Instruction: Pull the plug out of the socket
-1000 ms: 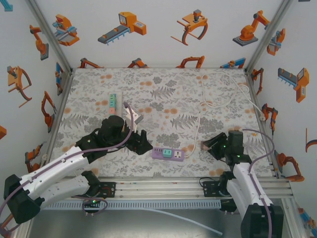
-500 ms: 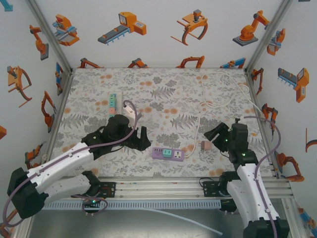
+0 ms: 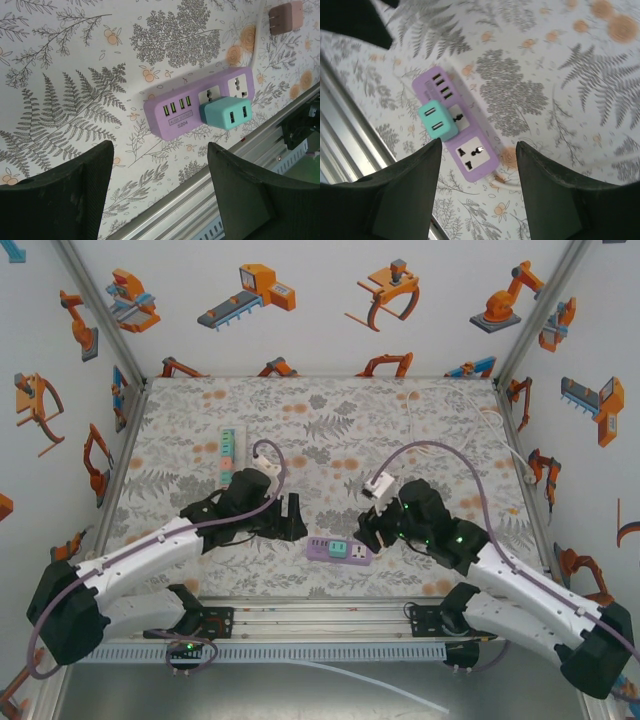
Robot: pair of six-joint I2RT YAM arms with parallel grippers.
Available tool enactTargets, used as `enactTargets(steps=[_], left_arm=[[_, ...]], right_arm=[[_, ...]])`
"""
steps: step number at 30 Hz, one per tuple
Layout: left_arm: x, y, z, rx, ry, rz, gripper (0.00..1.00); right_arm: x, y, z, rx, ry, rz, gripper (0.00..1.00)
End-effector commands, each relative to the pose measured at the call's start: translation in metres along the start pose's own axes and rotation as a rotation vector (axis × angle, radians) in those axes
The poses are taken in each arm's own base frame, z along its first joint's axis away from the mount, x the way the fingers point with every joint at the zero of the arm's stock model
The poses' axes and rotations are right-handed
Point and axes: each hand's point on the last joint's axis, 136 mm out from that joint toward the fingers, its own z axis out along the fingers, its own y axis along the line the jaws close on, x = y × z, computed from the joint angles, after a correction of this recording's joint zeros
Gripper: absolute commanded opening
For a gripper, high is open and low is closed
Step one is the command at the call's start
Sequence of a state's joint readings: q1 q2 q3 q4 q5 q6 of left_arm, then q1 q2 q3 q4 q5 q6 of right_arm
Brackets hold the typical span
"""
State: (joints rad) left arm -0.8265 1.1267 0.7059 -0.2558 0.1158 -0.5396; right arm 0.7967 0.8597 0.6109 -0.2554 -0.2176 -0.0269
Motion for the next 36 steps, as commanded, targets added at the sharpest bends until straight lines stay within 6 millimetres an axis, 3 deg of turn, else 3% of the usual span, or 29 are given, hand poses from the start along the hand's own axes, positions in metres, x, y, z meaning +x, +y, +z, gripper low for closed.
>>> enactTargets(steps=[1,5,15,24,29,36], left_arm=[[0.006,-0.001,0.006,0.031,0.021,-0.017,0.70],[0.011,0.001,0.014,0.033,0.034,-0.016,0.70],[0.019,0.012,0.028,0.021,0.054,-0.035,0.69],[0.027,0.007,0.044,0.078,0.094,-0.054,0.62],[0.031,0.006,0.058,0.087,0.129,-0.080,0.59],[0.052,0.006,0.068,0.096,0.224,-0.108,0.59]], right_arm=[[-0.005,0.029,0.011,-0.131,-0.019,-0.264,0.56],[0.005,0.047,0.030,-0.196,0.003,-0.375,0.58],[0.027,0.063,0.066,-0.320,0.035,-0.371,0.52],[0.043,0.070,0.076,-0.374,0.057,-0.347,0.38],[0.040,0.074,0.074,-0.395,0.043,-0.349,0.28],[0.034,0.076,0.076,-0.411,0.021,-0.353,0.23]])
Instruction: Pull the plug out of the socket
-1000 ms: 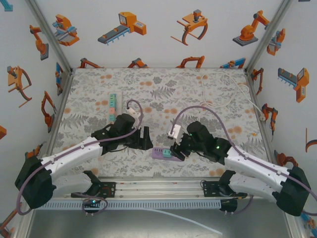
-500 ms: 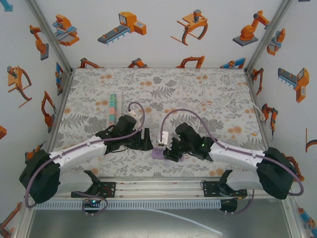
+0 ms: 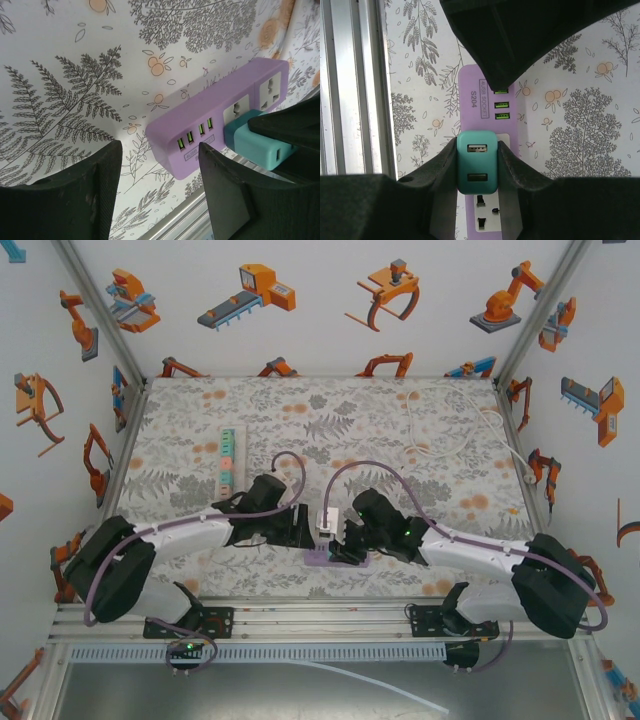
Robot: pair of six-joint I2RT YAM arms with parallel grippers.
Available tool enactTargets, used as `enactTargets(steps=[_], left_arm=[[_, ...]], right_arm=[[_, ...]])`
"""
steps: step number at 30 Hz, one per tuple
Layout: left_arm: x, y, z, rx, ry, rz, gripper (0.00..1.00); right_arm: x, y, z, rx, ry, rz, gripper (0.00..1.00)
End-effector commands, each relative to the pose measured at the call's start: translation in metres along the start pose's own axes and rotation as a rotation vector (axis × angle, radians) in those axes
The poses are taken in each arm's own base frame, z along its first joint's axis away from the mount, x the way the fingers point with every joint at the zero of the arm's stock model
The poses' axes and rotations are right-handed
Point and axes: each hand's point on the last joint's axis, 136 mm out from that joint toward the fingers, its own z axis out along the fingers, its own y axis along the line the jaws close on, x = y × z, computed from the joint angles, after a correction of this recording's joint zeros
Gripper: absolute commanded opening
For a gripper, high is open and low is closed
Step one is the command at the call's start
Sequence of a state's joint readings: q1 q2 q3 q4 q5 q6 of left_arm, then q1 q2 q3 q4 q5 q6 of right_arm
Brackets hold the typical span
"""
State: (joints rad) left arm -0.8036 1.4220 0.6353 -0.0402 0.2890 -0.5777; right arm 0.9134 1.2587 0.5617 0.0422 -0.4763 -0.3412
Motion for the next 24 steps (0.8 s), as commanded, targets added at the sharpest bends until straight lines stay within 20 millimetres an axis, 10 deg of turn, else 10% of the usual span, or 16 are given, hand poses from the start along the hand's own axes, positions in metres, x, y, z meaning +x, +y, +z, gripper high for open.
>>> enactTargets(steps=[1,24], left_arm=[[0.004,-0.008,0.002,0.038,0.026,-0.023,0.59],[0.062,0.043,0.016,-0.254,0.201,-0.015,0.51]], right_arm=[[-0.015,0.003,0.002,-0.021,-0.061,-0.041,0.23],[-0.041,-0.001,-0.009,0.006,-0.153,-0.073,0.15]])
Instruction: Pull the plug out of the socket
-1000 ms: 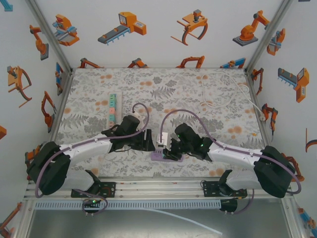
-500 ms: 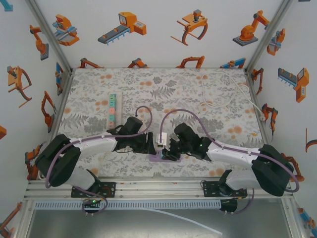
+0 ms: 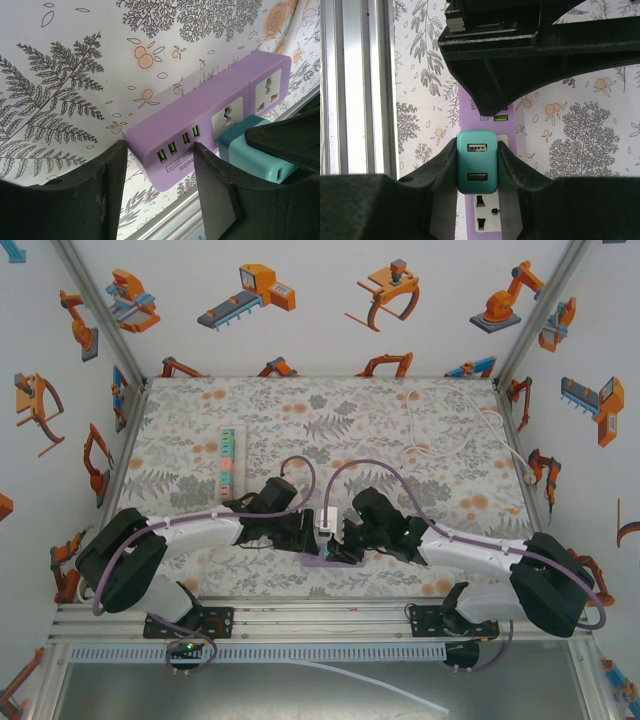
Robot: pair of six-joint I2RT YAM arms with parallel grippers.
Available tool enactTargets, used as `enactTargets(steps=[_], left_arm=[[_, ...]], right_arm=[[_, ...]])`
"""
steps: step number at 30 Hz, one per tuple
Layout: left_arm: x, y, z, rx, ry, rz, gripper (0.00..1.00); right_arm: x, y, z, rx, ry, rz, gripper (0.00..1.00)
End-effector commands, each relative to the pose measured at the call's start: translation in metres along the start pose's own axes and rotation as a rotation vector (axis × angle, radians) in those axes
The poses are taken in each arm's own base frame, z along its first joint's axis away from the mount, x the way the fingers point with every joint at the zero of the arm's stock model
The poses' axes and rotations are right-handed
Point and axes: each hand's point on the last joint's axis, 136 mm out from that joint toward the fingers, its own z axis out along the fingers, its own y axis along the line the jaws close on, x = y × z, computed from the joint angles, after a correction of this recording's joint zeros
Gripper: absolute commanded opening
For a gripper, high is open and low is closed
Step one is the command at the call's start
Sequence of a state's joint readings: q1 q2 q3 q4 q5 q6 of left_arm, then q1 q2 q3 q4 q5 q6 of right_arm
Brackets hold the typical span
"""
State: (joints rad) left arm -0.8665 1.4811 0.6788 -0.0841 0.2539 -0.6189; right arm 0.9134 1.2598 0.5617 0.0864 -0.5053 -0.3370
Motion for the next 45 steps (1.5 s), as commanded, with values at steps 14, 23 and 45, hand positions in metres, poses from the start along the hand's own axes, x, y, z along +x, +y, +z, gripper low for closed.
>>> enactTargets(steps=[14,23,45], left_arm=[[0.044,0.049,0.003,-0.247,0.122,0.010,0.49],[0.021,0.023,-0.011,-0.157,0.036,0.051,0.51],[-0.029,-0.097,-0.127,0.318,-0.351,0.395,0.57]], right_arm=[[-0.041,-0.001,-0.023,0.055,-0.134,-0.075,0.13],[-0.058,-0.017,-0.051,0.175,-0.229,-0.009,0.11],[0.044,-0.168,-0.206,0.776,-0.563,1.244,0.07]])
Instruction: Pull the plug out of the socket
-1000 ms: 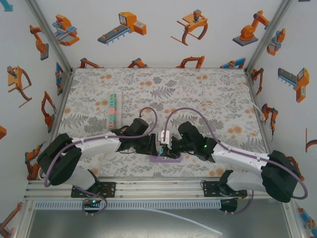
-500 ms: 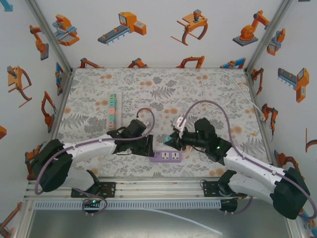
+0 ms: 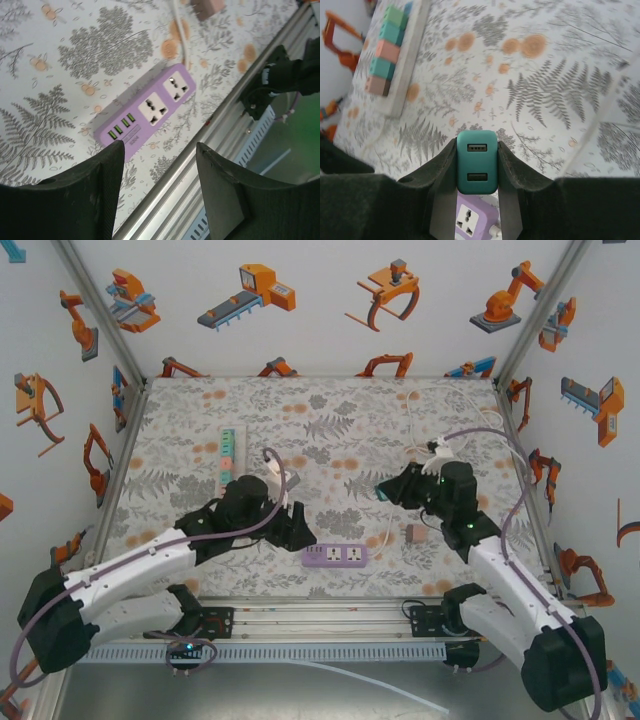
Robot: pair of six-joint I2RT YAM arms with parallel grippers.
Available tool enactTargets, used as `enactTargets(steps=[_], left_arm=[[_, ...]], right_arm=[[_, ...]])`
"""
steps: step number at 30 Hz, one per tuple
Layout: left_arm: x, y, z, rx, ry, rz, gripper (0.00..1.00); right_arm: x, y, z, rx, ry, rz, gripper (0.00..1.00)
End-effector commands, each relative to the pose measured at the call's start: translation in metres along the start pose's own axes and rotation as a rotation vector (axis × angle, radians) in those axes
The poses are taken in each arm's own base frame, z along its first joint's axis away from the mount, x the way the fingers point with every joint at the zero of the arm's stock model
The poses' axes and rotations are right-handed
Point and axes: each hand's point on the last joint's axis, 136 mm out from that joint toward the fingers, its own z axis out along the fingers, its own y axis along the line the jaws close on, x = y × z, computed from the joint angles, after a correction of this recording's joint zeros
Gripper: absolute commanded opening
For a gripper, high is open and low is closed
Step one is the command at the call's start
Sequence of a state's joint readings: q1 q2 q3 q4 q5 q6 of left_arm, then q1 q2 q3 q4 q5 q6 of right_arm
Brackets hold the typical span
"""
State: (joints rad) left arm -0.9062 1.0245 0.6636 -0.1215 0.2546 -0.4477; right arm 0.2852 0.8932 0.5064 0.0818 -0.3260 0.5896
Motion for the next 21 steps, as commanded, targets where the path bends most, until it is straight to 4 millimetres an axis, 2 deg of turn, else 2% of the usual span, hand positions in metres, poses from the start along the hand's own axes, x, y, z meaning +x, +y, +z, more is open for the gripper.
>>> enactTargets(steps=[1,6,9,15,21], left_arm=[[-0.012,-0.027,-0.011,0.115,-0.050,0.091,0.57],[-0.021,-0.036,-0.023,0.137,-0.092,0.113,0.58],[-0.022,-0.035,-0.026,0.130,-0.104,0.119,0.58],[-0.023,-0.030,-0.029,0.095,-0.117,0.119,0.58],[-0.023,-0.020,-0.030,0.042,-0.124,0.111,0.58]], right_arm=[[-0.009,-0.034,-0.010,0.105,-0.054,0.235,0.08],[-0.004,-0.093,-0.025,0.218,-0.130,0.453,0.08],[0.003,-0.119,-0.033,0.275,-0.160,0.531,0.08],[0.025,-0.150,-0.031,0.353,-0.145,0.617,0.08],[0.046,-0.167,-0.018,0.364,-0.111,0.669,0.10]])
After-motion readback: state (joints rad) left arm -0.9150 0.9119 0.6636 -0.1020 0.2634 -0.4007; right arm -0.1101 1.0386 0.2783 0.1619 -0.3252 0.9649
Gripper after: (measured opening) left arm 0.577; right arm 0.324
